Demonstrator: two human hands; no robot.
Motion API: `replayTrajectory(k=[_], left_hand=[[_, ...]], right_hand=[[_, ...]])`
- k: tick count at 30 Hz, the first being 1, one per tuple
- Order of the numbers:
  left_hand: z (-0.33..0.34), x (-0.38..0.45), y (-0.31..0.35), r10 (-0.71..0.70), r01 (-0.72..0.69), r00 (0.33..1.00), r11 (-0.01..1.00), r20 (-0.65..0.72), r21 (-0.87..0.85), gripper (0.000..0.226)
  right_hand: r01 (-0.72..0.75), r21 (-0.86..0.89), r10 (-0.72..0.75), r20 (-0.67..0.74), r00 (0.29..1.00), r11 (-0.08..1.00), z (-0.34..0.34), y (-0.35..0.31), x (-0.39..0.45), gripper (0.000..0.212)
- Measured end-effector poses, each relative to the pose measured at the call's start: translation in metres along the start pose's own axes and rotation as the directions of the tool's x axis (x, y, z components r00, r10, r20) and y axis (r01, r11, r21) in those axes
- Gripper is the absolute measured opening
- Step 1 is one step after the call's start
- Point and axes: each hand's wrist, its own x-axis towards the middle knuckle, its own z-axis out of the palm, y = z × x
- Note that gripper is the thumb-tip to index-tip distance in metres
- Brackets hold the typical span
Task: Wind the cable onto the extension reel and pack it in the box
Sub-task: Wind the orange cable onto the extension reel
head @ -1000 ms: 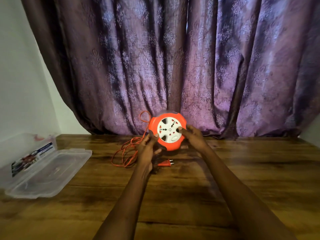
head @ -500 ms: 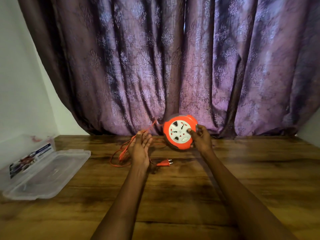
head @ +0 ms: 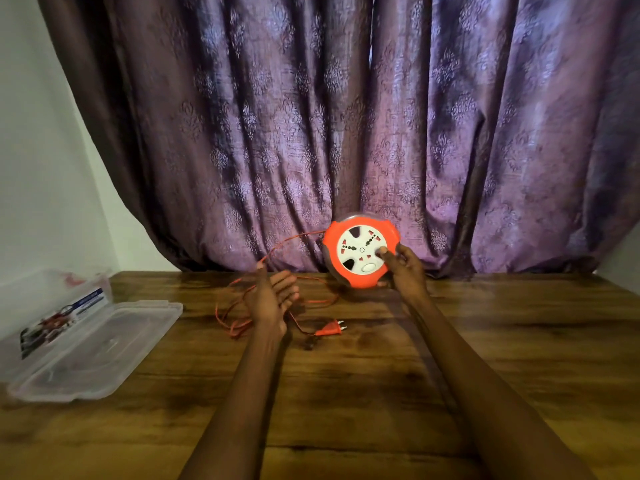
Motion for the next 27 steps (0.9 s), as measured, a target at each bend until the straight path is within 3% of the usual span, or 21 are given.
replayTrajectory(k=[3, 5, 10, 14, 16, 17, 18, 19, 21, 22, 24, 27], left_hand=[[0.022, -0.011, -0.005, 0.155, -0.170, 0.982, 0.976, 0.111, 0.138, 0.037], [0.030, -0.016, -0.010, 0.174, -0.207, 0.967, 0.962, 0.186, 0.177, 0.030], [0.025, -0.012, -0.014, 0.133, -0.188, 0.958, 0.960, 0.255, 0.206, 0.027], [0.020, -0.006, -0.016, 0.042, -0.086, 0.967, 0.982, 0.252, 0.167, 0.006], [0.018, -0.003, -0.017, 0.040, -0.080, 0.970, 0.985, 0.241, 0.155, 0.005], [0.017, -0.002, -0.017, 0.049, -0.085, 0.971, 0.985, 0.235, 0.148, 0.006], [0.015, -0.002, -0.017, 0.056, -0.089, 0.972, 0.986, 0.227, 0.139, 0.006], [0.015, -0.002, -0.018, 0.059, -0.088, 0.973, 0.989, 0.224, 0.123, 0.007], [0.014, -0.002, -0.019, 0.058, -0.080, 0.973, 0.993, 0.224, 0.089, 0.013], [0.013, -0.003, -0.019, 0.058, -0.077, 0.972, 0.994, 0.227, 0.076, 0.016], [0.012, -0.003, -0.020, 0.071, -0.090, 0.967, 0.994, 0.243, 0.065, 0.017], [0.010, -0.002, -0.020, 0.066, -0.099, 0.964, 0.988, 0.258, 0.115, 0.013]], right_hand=[[-0.006, -0.034, 0.008, 0.050, 0.999, 0.999, 0.004, -0.004, 0.001, 0.041], [0.008, -0.069, -0.001, 0.097, 0.995, 0.998, 0.007, -0.005, 0.000, 0.037], [-0.004, -0.126, 0.027, 0.180, 0.983, 0.992, 0.014, -0.006, -0.004, 0.029], [-0.021, -0.202, 0.061, 0.195, 0.979, 0.979, 0.022, -0.008, -0.006, 0.027], [0.085, -0.313, -0.016, 0.217, 0.976, 0.946, 0.024, -0.010, -0.007, 0.037], [0.239, -0.443, -0.137, 0.251, 0.958, 0.864, 0.022, -0.009, -0.006, 0.050], [0.424, -0.594, -0.270, 0.334, 0.903, 0.684, 0.019, -0.009, -0.004, 0.061], [0.592, -0.686, -0.377, 0.461, 0.804, 0.424, 0.016, -0.009, -0.003, 0.066], [0.778, -0.627, -0.379, 0.732, 0.566, -0.050, 0.014, -0.013, -0.003, 0.064], [0.823, -0.540, -0.311, 0.824, 0.473, -0.179, 0.015, -0.015, -0.003, 0.060], [0.862, -0.415, -0.214, 0.907, 0.364, -0.291, 0.017, -0.019, -0.007, 0.050], [0.857, -0.321, -0.163, 0.947, 0.277, -0.404, 0.016, -0.025, -0.009, 0.042]])
